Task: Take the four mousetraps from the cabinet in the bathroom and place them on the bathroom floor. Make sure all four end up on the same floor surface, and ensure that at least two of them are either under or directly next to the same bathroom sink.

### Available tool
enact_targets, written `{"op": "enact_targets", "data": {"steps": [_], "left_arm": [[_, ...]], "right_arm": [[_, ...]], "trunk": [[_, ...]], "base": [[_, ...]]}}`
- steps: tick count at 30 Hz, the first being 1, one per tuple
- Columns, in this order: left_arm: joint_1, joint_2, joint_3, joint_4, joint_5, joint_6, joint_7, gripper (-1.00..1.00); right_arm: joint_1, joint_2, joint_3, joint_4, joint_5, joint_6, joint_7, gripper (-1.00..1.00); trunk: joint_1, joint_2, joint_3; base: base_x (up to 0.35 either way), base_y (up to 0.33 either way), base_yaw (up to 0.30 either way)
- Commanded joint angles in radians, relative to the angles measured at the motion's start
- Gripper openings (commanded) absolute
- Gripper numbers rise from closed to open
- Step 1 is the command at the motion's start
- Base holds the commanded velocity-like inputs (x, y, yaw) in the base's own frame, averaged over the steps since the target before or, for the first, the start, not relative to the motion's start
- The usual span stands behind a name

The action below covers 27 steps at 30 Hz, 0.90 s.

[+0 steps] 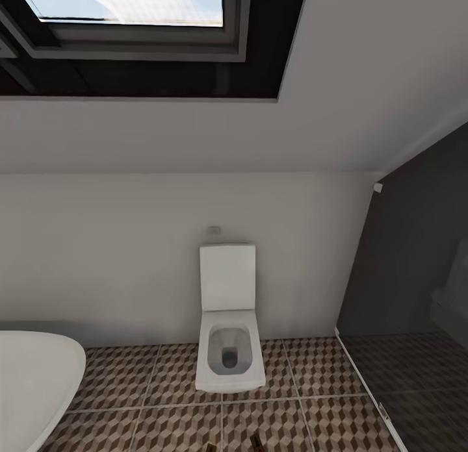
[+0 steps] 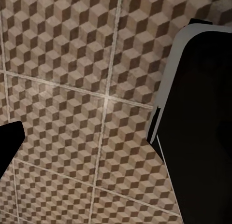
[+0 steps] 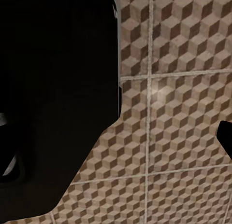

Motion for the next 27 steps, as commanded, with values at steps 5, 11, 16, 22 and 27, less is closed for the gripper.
{"op": "enact_targets", "data": {"steps": [5,11,16,22,27], "left_arm": [[-0.001,-0.001,-0.006,0.003,0.005,-0.004,0.000,1.00],[-0.001,-0.001,-0.006,0.003,0.005,-0.004,0.000,1.00],[-0.001,-0.001,-0.006,0.003,0.005,-0.004,0.000,1.00],[-0.001,-0.001,-0.006,0.003,0.005,-0.004,0.000,1.00],[-0.001,-0.001,-0.006,0.003,0.005,-0.004,0.000,1.00]], "right_arm": [[0.001,0.001,0.009,-0.009,-0.010,-0.001,-0.004,1.00],[0.001,0.002,0.009,-0.012,-0.010,-0.001,-0.004,1.00],[0.001,0.002,0.008,-0.012,-0.010,-0.001,-0.004,1.00],[0.001,0.003,0.007,-0.012,-0.011,-0.001,-0.004,1.00],[0.001,0.002,0.007,-0.012,-0.010,-0.001,-0.004,1.00]], "trunk": [[0.000,0.000,0.000],[0.000,0.000,0.000],[0.000,0.000,0.000],[0.000,0.000,0.000],[0.000,0.000,0.000]], "base": [[0.000,0.000,0.000],[0.000,0.000,0.000],[0.000,0.000,0.000],[0.000,0.000,0.000],[0.000,0.000,0.000]]}}
